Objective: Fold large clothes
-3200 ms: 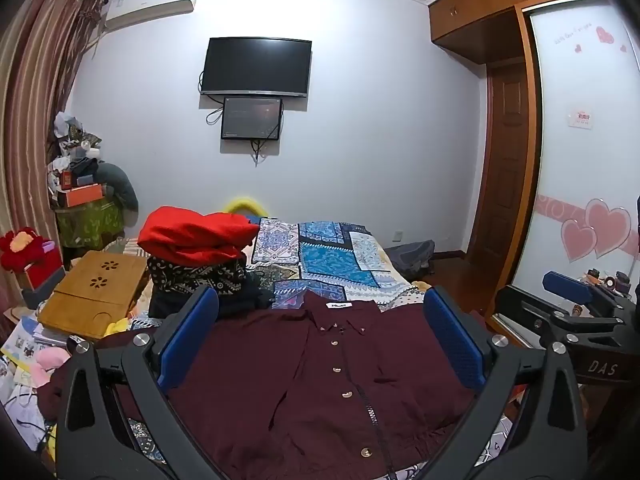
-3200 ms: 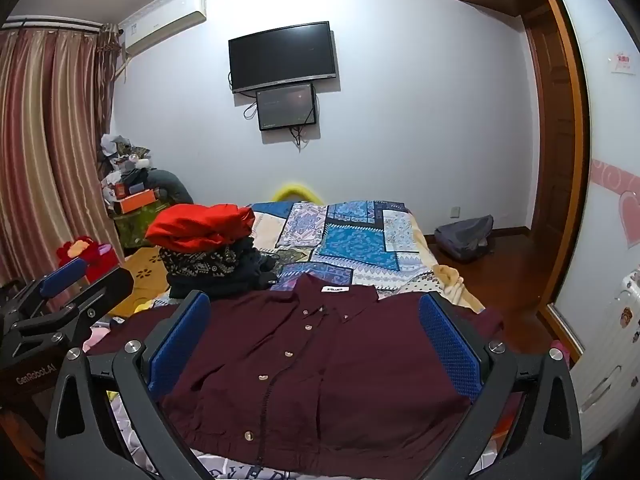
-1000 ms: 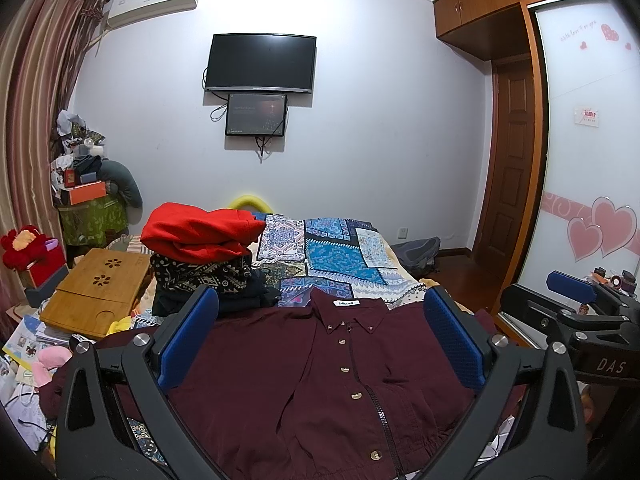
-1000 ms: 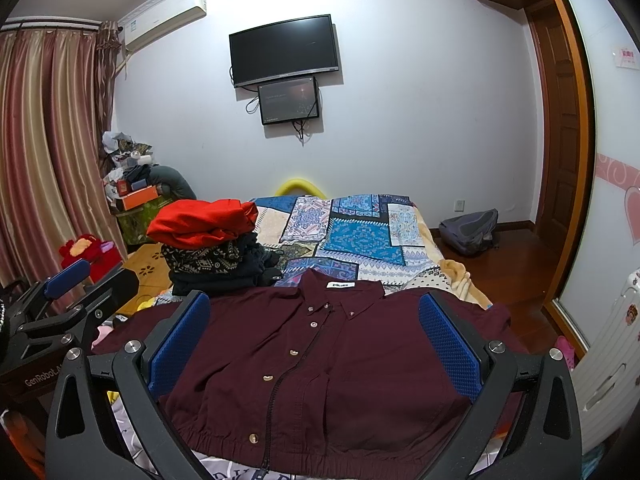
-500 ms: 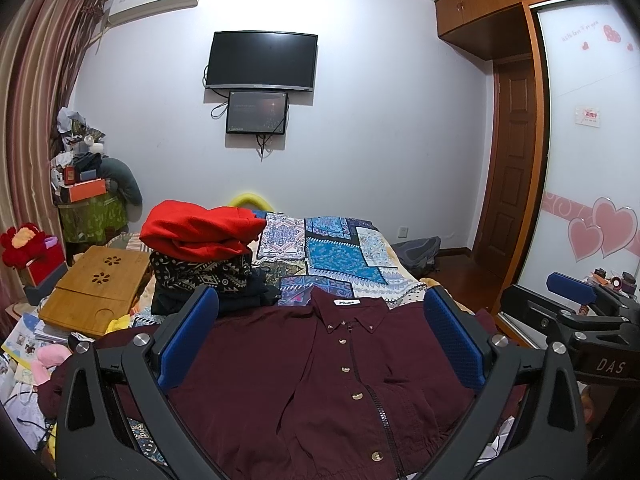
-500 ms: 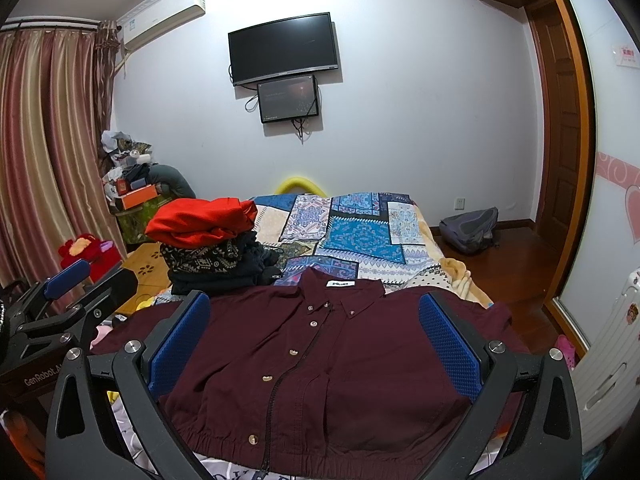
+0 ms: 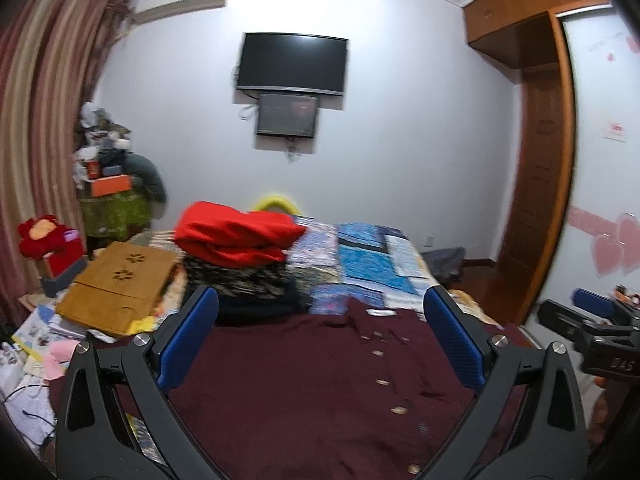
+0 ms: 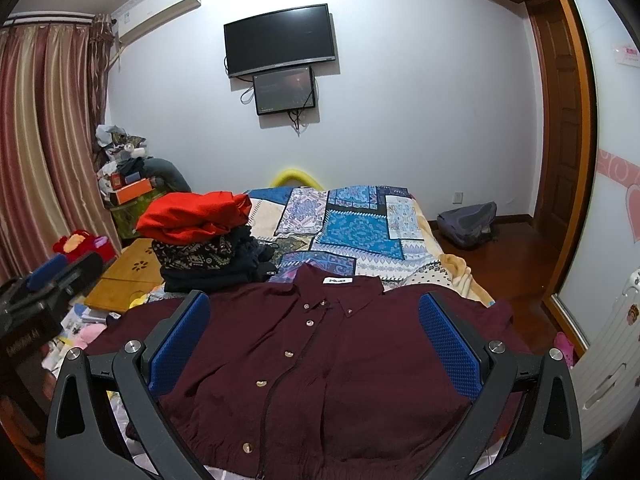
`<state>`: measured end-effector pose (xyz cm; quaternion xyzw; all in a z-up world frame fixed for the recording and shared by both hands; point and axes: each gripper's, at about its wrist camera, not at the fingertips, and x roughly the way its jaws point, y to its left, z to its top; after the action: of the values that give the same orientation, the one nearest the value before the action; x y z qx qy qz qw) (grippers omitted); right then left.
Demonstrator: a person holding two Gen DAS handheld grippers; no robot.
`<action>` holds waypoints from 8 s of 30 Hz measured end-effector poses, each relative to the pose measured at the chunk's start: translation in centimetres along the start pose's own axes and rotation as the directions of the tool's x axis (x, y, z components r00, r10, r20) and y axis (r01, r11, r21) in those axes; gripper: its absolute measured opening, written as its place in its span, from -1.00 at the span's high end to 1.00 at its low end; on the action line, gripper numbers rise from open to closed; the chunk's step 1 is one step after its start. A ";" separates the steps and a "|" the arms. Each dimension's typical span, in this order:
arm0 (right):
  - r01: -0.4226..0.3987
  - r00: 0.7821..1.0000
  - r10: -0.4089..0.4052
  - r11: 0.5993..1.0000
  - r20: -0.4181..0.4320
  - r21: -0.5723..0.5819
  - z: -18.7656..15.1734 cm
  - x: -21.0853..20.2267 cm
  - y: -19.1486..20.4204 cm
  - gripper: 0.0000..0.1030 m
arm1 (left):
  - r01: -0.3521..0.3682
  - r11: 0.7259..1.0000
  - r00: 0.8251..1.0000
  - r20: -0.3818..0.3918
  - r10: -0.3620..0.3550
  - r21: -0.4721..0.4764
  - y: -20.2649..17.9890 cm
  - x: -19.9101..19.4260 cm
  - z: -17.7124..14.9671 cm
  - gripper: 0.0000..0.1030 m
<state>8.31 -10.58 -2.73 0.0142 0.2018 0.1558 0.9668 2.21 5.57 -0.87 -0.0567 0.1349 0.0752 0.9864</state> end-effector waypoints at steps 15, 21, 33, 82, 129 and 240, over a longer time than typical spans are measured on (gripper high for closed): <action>0.038 0.993 -0.039 0.999 -0.109 -0.016 0.9 6.6 -0.6 -1.00 | -0.394 0.912 0.916 -0.128 0.380 -0.114 17.6 5.1 -2.3 -1.00; 0.063 0.978 -0.065 0.998 -0.199 -0.015 0.5 10.3 -0.9 -1.00 | -0.464 0.827 0.860 -0.384 0.335 -0.318 28.6 8.3 -7.6 -1.00; 0.063 0.927 -0.056 0.998 -0.371 0.008 -1.1 16.0 -0.8 -1.00 | -0.495 0.516 0.827 -0.561 0.035 -0.699 39.9 11.7 -21.1 -0.71; 0.069 0.948 -0.081 0.996 -0.309 -0.048 -0.6 12.9 -7.3 -1.00 | 0.332 0.943 0.796 -0.531 -0.291 -0.018 -5.6 23.8 -6.4 0.87; -0.522 0.761 0.082 0.666 -0.644 -0.532 -7.0 22.4 19.0 -0.99 | -0.181 0.983 0.869 -0.466 0.166 0.013 19.6 15.8 -6.0 -0.77; 0.238 0.970 -0.115 0.642 -0.216 0.729 -7.8 6.1 -36.7 0.92 | 0.256 0.954 0.802 -0.585 -0.118 0.159 -7.7 24.9 -7.2 -0.77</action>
<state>21.33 -43.88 -15.59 0.3795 0.3201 -0.0360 0.8673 25.36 0.41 -13.91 0.0250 0.4244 -0.0595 0.9032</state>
